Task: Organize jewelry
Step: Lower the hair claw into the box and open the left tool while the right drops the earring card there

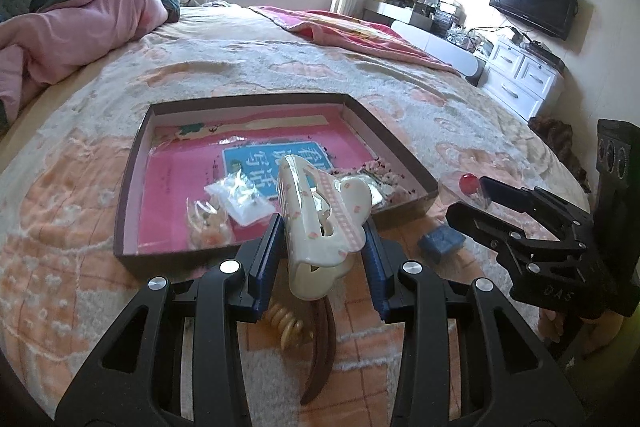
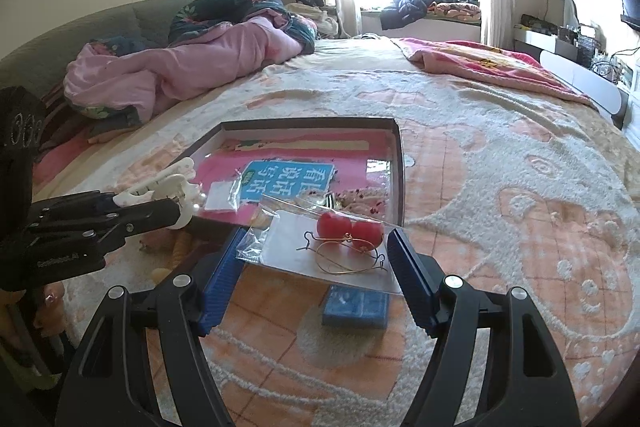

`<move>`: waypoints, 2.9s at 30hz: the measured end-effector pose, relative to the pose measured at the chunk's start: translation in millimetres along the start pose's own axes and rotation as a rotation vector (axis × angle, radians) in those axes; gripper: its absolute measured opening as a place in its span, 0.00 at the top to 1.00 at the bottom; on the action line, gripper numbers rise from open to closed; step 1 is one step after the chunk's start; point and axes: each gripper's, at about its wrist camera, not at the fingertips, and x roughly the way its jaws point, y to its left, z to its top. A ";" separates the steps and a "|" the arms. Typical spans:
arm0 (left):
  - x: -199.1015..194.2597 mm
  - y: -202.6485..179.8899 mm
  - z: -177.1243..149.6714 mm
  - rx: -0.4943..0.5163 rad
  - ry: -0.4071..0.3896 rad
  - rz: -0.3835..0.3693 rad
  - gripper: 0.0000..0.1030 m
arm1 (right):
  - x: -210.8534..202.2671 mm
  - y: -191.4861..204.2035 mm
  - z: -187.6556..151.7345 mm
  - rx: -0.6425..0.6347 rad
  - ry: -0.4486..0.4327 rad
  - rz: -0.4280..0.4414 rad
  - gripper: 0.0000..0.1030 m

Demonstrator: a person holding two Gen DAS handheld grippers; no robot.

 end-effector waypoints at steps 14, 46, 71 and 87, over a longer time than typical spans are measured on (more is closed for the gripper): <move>21.4 17.5 25.4 -0.032 -0.018 0.028 0.71 | 19.8 -1.0 25.5 -0.025 -0.023 -0.029 0.33; 64.0 76.6 37.7 -0.061 0.012 0.151 0.71 | 87.7 -5.6 50.0 -0.070 0.036 -0.098 0.32; 75.1 92.7 31.8 -0.088 0.044 0.170 0.70 | 130.6 -0.9 39.3 -0.070 0.166 -0.132 0.30; 74.8 87.6 31.9 -0.075 0.050 0.166 0.57 | 108.5 -1.8 35.4 -0.010 0.128 -0.092 0.11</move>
